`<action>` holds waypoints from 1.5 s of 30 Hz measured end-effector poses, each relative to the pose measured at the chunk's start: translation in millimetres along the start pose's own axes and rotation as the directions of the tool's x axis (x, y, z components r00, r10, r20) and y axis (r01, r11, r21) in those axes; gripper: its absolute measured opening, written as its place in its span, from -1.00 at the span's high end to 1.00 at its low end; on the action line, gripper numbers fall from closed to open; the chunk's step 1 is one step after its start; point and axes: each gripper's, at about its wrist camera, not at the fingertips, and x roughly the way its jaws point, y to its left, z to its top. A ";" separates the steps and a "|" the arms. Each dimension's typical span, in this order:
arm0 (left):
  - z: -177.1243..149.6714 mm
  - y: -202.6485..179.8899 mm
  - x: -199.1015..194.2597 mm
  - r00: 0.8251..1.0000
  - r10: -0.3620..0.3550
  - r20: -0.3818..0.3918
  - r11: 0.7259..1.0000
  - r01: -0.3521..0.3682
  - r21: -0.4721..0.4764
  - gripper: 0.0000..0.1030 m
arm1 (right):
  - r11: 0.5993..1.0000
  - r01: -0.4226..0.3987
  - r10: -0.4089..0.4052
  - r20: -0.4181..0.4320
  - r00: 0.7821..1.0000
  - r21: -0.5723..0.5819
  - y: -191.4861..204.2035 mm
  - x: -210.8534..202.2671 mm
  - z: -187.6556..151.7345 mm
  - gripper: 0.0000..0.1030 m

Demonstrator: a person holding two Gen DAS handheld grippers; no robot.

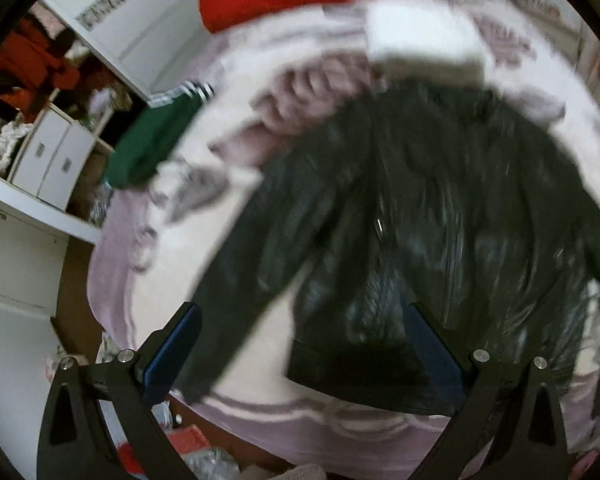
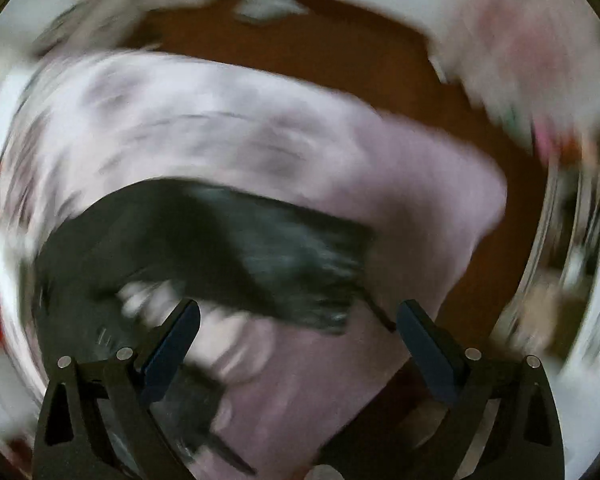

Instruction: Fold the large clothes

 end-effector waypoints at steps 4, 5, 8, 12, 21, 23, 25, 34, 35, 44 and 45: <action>-13.9 -62.2 25.7 0.997 -0.007 -0.083 0.999 0.012 0.053 -1.00 | 0.972 -0.107 0.130 -0.099 0.987 0.211 -69.8 85.1 19.2 -0.94; -12.4 -75.6 28.2 0.997 -0.006 -0.079 0.998 0.012 0.067 -1.00 | 0.960 -0.159 0.187 -0.107 0.976 0.231 -74.5 97.9 18.4 -0.94; -11.6 -109.9 24.9 0.998 -0.008 -0.059 0.992 0.015 0.128 -1.00 | 0.967 -0.189 0.209 -0.111 0.972 0.168 -58.0 123.3 16.8 -0.77; -9.0 -149.7 14.9 1.000 -0.017 -0.023 0.977 0.022 0.213 -1.00 | 0.999 -0.049 0.048 -0.086 0.995 -0.008 -33.1 108.3 5.7 0.52; 0.8 -204.3 21.8 0.997 -0.076 -0.012 0.957 0.076 0.280 -1.00 | 0.983 -0.160 0.166 0.068 0.984 -0.088 -29.2 53.7 76.0 0.40; -4.0 -212.3 31.1 0.997 -0.074 -0.029 0.953 0.079 0.293 -1.00 | 0.983 -0.186 0.186 0.047 0.981 0.005 -46.3 50.6 76.1 -0.11; -9.2 -219.7 44.9 0.995 -0.083 -0.056 0.947 0.097 0.305 -1.00 | 0.946 -0.294 0.288 0.062 0.956 0.136 -74.8 50.7 55.3 -0.14; -18.6 -224.1 82.8 0.973 -0.153 -0.174 0.946 0.195 0.259 -1.00 | 0.553 -0.690 0.689 0.209 0.694 0.466 -83.8 164.7 17.8 -0.24; -18.5 -223.8 82.4 0.973 -0.153 -0.175 0.946 0.195 0.258 -1.00 | 0.533 -0.699 0.684 0.244 0.688 0.478 -79.8 169.4 18.9 -0.24; -10.4 -188.2 67.8 0.977 -0.174 -0.125 0.966 0.194 0.169 -1.00 | 0.621 -0.725 0.615 0.388 0.687 0.299 -4.8 116.3 45.4 0.93; -5.2 -174.4 66.7 0.980 -0.166 -0.108 0.974 0.180 0.140 -1.00 | 0.650 -0.718 0.613 0.386 0.690 0.251 -1.8 95.5 45.9 0.93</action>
